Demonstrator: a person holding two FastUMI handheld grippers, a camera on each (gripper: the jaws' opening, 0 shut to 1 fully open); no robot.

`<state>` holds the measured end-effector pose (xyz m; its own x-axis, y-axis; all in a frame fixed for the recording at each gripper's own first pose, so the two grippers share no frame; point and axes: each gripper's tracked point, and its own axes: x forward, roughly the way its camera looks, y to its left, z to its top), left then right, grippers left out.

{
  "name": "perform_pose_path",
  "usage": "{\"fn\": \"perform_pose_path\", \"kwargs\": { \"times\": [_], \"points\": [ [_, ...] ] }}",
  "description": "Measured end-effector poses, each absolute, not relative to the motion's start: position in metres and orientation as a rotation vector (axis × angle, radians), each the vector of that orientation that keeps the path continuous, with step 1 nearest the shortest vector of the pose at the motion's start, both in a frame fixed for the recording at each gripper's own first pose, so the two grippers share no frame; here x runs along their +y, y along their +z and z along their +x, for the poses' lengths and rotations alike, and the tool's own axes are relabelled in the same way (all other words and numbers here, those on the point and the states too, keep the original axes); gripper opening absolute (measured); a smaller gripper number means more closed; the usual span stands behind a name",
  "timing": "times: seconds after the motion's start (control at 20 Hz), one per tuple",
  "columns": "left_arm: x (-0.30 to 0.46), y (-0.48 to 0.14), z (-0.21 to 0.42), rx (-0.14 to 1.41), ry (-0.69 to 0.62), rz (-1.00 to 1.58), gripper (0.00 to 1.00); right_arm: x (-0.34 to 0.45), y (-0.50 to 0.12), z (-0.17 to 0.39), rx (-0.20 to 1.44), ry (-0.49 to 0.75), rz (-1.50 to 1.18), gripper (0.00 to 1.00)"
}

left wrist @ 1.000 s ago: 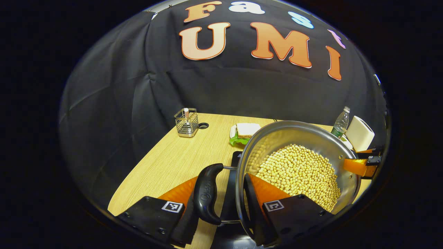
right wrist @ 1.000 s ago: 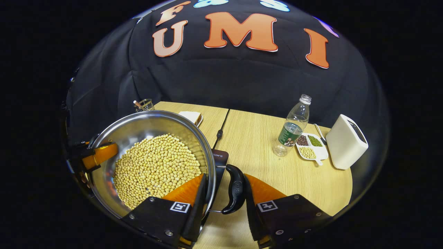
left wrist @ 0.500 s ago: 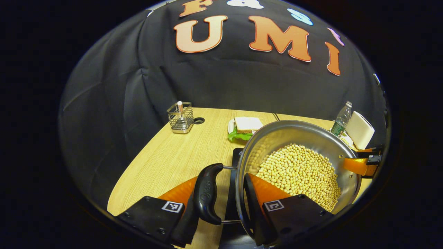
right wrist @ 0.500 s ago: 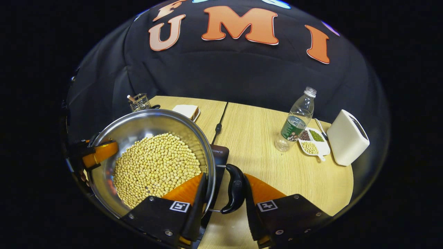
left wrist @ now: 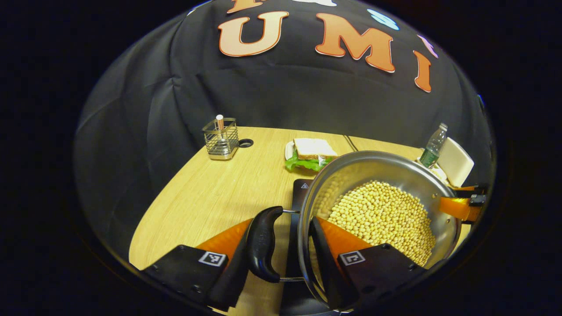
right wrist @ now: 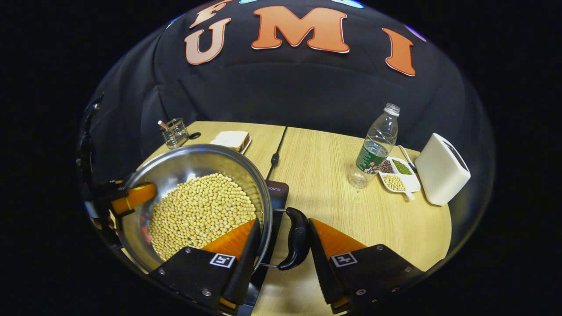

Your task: First push the handle of the pot to place it horizontally, then grasp the pot with both hands and set it on the induction cooktop.

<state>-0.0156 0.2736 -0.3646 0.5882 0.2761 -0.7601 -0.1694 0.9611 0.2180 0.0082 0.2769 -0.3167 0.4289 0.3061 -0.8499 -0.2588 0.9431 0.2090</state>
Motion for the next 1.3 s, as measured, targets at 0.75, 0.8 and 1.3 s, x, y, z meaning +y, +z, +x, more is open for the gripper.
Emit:
{"fn": "perform_pose_path", "kwargs": {
  "times": [0.75,0.8,1.3],
  "points": [
    [0.156,-0.183,0.045,0.447,0.205,0.322,0.85,0.168,-0.152,0.069,0.534,0.286,0.059,0.82],
    [0.145,-0.170,0.044,0.414,0.193,0.329,0.86,0.158,-0.140,0.069,0.511,0.276,0.061,0.82],
    [0.064,-0.085,0.047,0.236,0.155,0.310,1.00,0.072,-0.060,0.081,0.340,0.231,0.089,0.83]
  ]
}}
